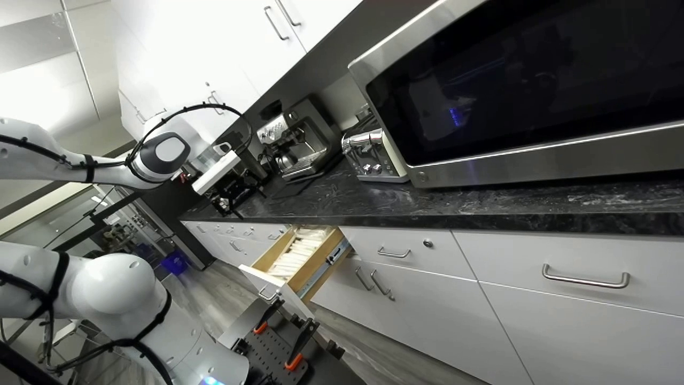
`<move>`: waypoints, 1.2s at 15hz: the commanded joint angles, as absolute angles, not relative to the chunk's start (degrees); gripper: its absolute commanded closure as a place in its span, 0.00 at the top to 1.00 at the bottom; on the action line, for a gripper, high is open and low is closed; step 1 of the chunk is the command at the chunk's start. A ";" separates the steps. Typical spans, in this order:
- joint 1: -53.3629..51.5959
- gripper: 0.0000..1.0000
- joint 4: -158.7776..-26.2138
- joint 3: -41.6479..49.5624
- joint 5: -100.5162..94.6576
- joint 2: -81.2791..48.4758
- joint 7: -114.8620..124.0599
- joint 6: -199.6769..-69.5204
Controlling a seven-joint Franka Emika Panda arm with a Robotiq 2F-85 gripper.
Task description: Take some straws out of the drawer and put them on the counter
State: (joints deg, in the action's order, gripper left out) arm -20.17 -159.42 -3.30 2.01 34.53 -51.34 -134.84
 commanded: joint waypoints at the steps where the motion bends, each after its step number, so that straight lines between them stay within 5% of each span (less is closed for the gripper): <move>1: -27.26 1.00 -159.33 -9.36 1.28 28.49 -50.56 -142.55; 10: -31.00 1.00 -159.33 -13.34 -2.45 19.11 -51.12 -154.03; 18: -21.36 1.00 -155.38 -19.23 -23.12 6.14 -38.96 -156.70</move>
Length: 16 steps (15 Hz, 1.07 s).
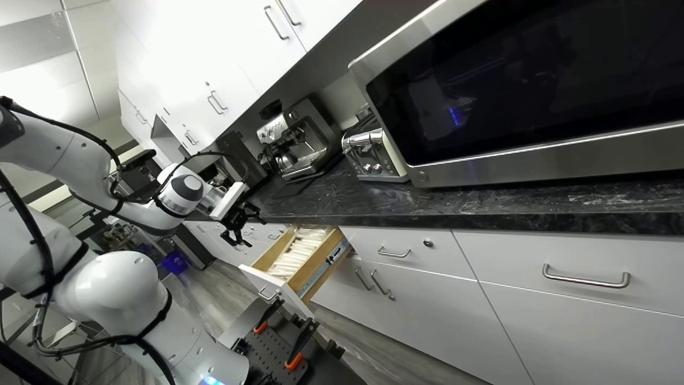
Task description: Take some straws out of the drawer and put them on the counter
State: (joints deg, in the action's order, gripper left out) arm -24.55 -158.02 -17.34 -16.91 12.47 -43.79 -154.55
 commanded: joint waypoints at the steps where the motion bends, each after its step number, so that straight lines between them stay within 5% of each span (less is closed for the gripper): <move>1: -20.69 1.00 -154.99 -19.37 -25.59 4.58 -37.27 -157.18; 3: -19.68 0.97 -154.12 -18.77 -30.56 1.14 -34.06 -158.44; 4: -19.41 0.73 -153.88 -17.97 -32.16 -0.76 -33.85 -159.96; 6: -18.69 0.71 -153.38 -16.55 -34.62 -4.43 -34.01 -163.14; 9: -17.37 0.53 -152.65 -13.69 -36.98 -10.33 -35.37 -168.02; 16: -17.91 0.51 -147.97 -10.01 -37.77 -20.15 -35.78 -171.45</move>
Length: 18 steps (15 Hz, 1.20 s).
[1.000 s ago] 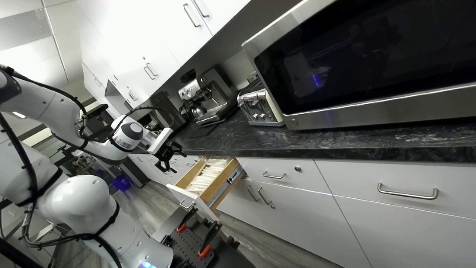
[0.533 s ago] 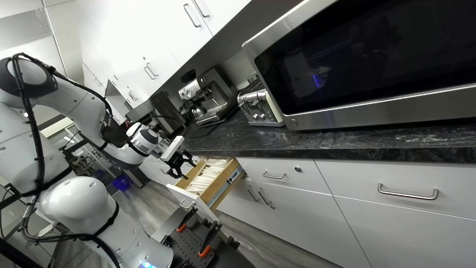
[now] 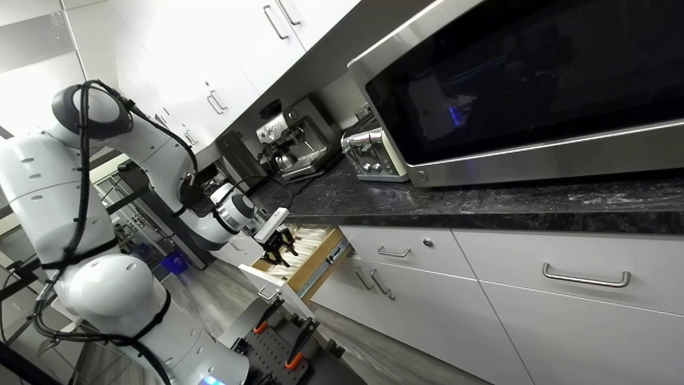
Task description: Take some straws out of the drawer and put them on the counter
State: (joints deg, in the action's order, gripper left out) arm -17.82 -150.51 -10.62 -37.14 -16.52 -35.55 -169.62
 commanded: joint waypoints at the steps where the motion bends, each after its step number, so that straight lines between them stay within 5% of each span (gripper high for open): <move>1: -17.99 0.52 -147.33 -10.14 -37.65 -21.11 -35.80 -171.40; 7: -19.13 0.04 -146.55 -9.84 -38.13 -22.46 -34.68 -171.41; 18: -16.60 0.04 -158.68 -14.78 -35.47 -3.78 -32.30 -171.82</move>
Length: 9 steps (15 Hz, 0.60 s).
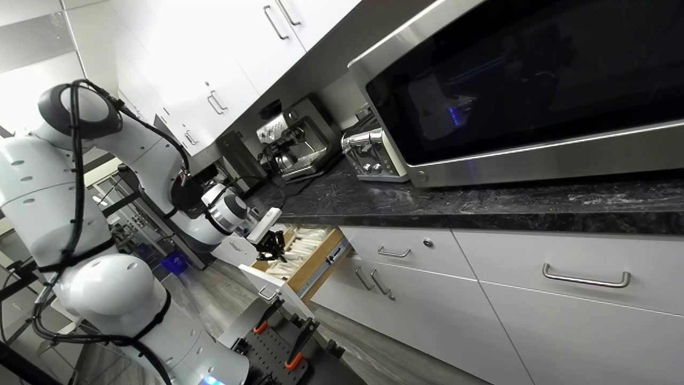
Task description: Take some straws out of the drawer and put them on the counter
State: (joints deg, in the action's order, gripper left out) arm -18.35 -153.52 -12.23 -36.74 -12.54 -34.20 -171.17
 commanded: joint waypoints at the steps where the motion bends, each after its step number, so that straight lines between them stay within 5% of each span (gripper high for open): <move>1: -17.25 0.03 -159.59 -15.19 -33.36 -1.02 -32.75 -172.25; 9: -19.26 0.07 -157.42 -17.80 -27.92 3.93 -33.30 -170.39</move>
State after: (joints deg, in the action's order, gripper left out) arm -19.34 -157.50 -17.70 -27.76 3.93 -33.51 -170.50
